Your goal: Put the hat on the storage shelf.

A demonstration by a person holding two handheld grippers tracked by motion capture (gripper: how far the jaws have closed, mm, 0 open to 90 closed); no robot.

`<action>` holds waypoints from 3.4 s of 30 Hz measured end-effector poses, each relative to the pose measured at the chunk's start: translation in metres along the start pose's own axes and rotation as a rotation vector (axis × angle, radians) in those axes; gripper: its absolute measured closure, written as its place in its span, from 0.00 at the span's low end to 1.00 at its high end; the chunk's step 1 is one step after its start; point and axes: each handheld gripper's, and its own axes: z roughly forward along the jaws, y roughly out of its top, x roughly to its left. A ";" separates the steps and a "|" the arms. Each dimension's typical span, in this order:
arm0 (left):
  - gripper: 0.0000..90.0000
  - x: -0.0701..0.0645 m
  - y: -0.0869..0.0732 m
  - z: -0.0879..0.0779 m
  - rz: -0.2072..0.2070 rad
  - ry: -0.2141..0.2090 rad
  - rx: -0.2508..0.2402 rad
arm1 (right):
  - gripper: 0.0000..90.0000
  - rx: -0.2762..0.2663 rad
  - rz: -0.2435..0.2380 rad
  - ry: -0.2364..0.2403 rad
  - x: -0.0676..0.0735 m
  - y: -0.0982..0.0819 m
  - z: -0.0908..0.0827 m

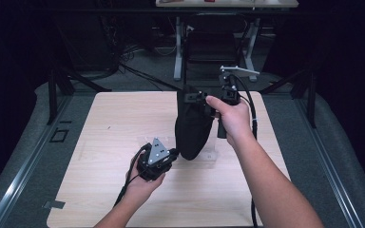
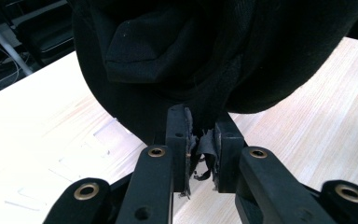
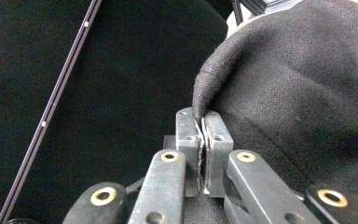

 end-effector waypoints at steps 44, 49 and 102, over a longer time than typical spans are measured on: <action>0.94 0.006 -0.011 -0.006 0.064 0.051 0.011 | 0.83 -0.095 -0.052 -0.061 -0.013 -0.008 -0.051; 0.94 0.008 -0.015 -0.006 0.058 0.048 0.008 | 0.82 -0.094 -0.049 -0.069 -0.015 -0.009 -0.052; 0.55 0.044 -0.080 -0.054 -0.187 0.100 0.002 | 0.77 -0.120 -0.163 -0.275 -0.027 -0.039 -0.091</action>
